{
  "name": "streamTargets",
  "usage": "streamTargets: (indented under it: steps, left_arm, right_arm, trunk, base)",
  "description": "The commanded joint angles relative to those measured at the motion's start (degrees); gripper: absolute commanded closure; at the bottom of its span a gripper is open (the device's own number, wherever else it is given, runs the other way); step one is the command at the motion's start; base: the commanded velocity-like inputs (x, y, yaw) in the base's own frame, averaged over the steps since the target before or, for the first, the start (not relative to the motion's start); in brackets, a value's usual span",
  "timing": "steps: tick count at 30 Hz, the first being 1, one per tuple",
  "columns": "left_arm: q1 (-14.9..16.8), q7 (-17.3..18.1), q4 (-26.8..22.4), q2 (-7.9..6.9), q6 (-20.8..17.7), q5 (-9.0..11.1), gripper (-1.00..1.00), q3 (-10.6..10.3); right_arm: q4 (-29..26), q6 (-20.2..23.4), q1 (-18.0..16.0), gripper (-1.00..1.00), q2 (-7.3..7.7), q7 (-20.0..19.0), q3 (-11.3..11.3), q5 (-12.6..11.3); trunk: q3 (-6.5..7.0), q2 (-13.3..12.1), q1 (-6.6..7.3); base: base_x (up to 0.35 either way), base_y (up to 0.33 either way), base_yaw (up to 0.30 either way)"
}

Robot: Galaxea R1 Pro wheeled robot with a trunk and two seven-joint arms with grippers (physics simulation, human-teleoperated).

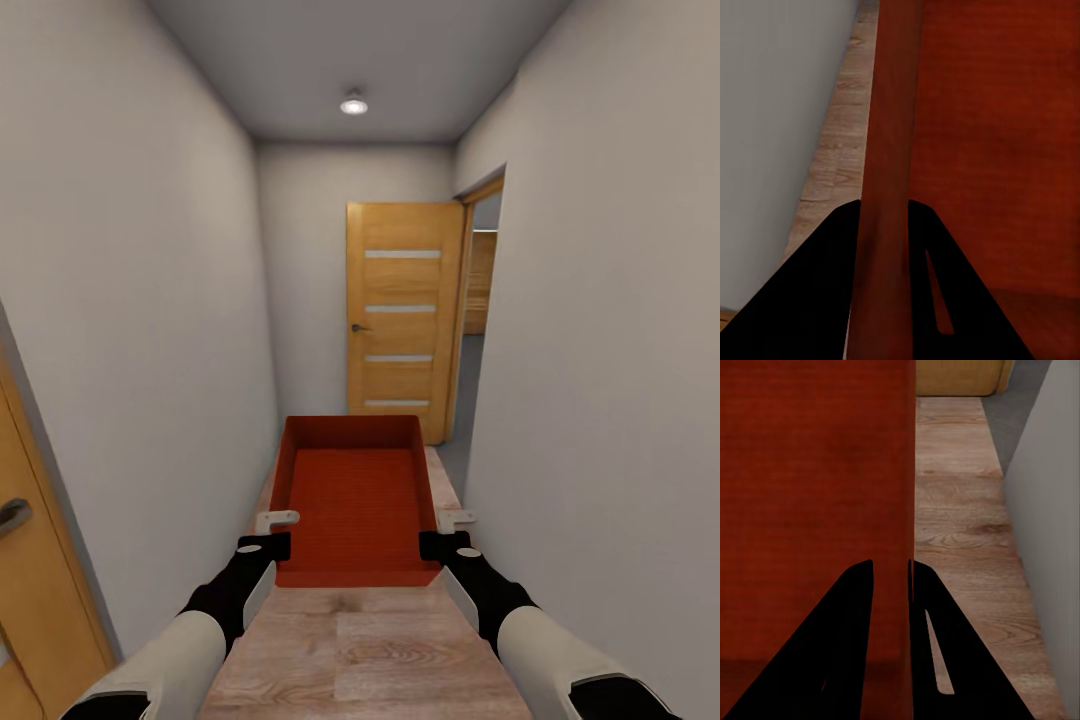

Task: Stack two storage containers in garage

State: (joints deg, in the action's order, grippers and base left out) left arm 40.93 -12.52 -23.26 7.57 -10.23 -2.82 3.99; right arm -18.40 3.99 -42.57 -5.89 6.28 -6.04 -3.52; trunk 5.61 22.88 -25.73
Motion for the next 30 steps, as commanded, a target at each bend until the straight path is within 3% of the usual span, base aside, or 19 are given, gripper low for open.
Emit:
streamTargets:
  steps: [1, 30]
  left_arm:
    - [0.03, -2.51, -2.38, 0.08, -0.45, 0.97, 1.00, 3.83]
    - [0.03, -2.51, -2.32, 0.16, -0.49, 0.97, 1.00, 3.83]
  right_arm:
    - [-0.05, 0.32, 0.04, 1.00, 0.00, -0.21, -0.46, -1.49]
    - [-0.05, 0.34, 0.04, 1.00, 0.00, -0.21, -0.46, -1.49]
  trunk:
    - [-0.03, 0.04, -0.05]
    - [-0.03, 0.04, -0.05]
  base:
    - [0.322, 0.000, 0.000]
    - [0.322, 0.000, 0.000]
